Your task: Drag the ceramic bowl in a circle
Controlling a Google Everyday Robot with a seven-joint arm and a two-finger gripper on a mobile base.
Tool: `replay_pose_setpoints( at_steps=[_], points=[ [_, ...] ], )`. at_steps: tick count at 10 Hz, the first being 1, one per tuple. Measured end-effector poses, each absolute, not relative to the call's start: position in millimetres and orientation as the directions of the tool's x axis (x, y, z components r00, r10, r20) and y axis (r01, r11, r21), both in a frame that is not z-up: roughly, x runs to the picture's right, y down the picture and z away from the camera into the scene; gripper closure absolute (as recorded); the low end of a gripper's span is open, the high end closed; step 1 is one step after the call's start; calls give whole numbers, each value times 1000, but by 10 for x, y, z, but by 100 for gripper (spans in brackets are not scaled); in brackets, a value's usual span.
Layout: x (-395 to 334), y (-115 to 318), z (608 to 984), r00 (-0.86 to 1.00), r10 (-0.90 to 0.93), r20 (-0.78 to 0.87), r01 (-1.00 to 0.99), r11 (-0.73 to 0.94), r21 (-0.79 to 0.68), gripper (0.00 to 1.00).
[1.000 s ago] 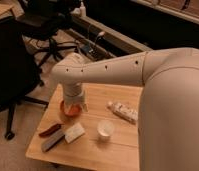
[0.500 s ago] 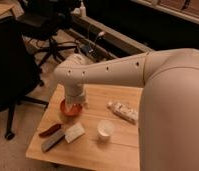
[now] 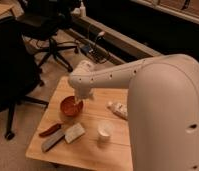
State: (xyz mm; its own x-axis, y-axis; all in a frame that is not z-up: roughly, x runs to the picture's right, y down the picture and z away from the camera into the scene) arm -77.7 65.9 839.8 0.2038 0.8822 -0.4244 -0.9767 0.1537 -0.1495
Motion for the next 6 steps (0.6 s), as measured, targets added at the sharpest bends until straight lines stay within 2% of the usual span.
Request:
replay_pose_setpoints(
  at_steps=[4,6],
  points=[
    [-953,780,8765,241,863,-444,-962,154,-224,38],
    [-948,869,8923,273,836,-476,-957,187,-220,57]
  ],
)
